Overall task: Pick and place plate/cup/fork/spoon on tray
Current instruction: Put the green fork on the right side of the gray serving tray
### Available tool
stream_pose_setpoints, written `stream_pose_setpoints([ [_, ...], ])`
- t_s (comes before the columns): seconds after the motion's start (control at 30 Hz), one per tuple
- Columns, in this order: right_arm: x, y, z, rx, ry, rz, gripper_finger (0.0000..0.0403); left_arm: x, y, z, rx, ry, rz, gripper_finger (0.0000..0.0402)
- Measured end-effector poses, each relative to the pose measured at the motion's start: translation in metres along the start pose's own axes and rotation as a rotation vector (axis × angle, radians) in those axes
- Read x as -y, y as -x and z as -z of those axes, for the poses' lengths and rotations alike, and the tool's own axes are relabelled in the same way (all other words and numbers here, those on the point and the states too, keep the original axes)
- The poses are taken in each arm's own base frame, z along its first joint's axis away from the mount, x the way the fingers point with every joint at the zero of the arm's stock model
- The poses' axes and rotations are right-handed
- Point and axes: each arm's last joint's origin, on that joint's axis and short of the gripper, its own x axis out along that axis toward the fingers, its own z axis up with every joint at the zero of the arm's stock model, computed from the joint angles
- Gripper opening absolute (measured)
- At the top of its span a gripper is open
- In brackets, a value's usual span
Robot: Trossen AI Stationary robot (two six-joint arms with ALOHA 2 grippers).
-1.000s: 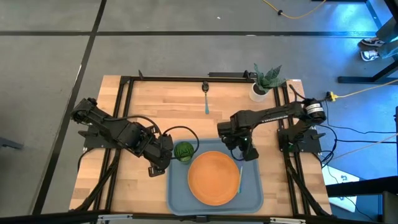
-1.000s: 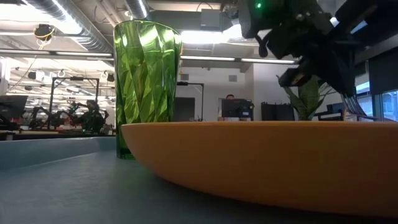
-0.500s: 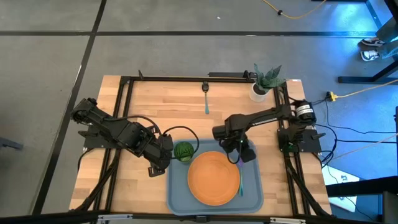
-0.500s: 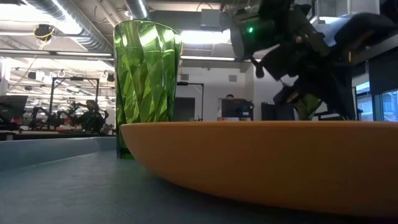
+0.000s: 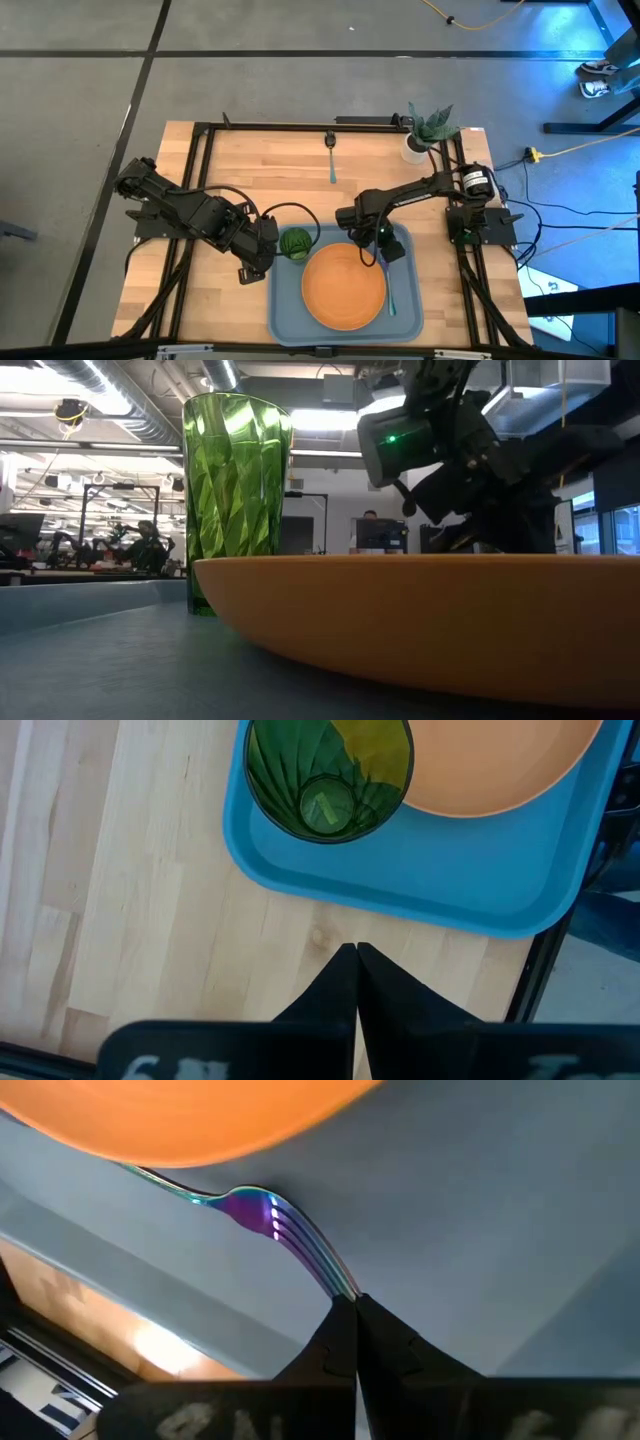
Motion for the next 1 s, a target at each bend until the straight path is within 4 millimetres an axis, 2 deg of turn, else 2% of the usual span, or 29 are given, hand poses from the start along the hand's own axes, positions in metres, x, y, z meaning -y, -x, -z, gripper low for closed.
stream_pose_setpoints([
  [1.0, 0.0064, 0.0019, 0.0001, 0.011, -0.032, 0.046, 0.0020, -0.0002, 0.0000, -0.0002, 0.006, 0.001, -0.006, 0.0000],
])
